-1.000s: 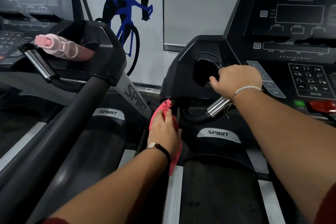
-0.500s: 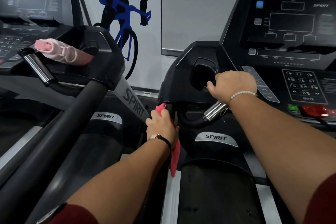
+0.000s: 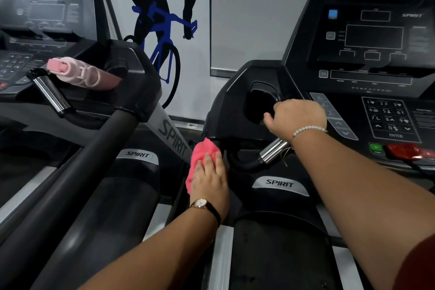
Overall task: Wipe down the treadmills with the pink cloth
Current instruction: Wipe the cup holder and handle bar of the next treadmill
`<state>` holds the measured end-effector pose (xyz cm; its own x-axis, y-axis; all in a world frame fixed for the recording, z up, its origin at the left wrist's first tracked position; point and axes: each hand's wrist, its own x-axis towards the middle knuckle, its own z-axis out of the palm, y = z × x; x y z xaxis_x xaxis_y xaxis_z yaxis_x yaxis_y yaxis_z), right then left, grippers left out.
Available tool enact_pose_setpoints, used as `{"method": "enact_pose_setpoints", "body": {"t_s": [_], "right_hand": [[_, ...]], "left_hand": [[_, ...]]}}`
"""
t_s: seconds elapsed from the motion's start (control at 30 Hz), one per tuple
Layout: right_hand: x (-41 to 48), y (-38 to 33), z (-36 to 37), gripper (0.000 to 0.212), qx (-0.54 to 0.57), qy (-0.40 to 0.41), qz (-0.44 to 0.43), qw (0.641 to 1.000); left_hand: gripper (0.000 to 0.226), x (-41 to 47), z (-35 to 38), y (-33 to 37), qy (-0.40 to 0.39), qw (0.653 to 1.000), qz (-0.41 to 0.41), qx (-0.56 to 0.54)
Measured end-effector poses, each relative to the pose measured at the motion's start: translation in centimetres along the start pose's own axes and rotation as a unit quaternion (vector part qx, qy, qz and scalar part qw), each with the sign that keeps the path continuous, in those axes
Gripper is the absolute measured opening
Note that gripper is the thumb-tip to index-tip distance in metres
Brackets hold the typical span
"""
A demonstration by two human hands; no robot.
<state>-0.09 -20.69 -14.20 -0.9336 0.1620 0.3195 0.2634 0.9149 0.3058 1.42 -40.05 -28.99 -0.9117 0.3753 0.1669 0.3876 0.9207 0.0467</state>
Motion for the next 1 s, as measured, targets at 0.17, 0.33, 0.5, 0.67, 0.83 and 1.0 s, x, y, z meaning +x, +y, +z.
{"method": "enact_pose_setpoints", "body": {"t_s": [0.17,0.33,0.5,0.67,0.83,1.0], "right_hand": [[0.1,0.0,0.0,0.044,0.009,-0.007,-0.002,1.000],[0.0,0.2,0.0,0.045,0.011,-0.006,-0.009,1.000],[0.0,0.1,0.2,0.045,0.009,0.003,-0.016,1.000],[0.2,0.2,0.4,0.045,0.012,0.016,-0.020,1.000],[0.4,0.0,0.5,0.043,0.015,0.012,-0.013,1.000],[0.4,0.0,0.5,0.044,0.009,0.005,-0.011,1.000]], "left_hand": [[0.092,2.8,-1.3,0.3,-0.093,0.983,-0.119,-0.103],[0.096,6.1,-4.0,-1.1,-0.193,0.924,-0.221,-0.247],[0.114,7.8,-2.6,-3.4,-0.231,0.811,-0.295,-0.449],[0.119,9.4,0.8,-4.5,-0.222,0.771,-0.323,-0.501],[0.073,7.5,-5.1,-0.4,-0.208,0.875,-0.295,-0.323],[0.057,7.1,-3.9,0.9,-0.140,0.916,-0.299,-0.227]]}}
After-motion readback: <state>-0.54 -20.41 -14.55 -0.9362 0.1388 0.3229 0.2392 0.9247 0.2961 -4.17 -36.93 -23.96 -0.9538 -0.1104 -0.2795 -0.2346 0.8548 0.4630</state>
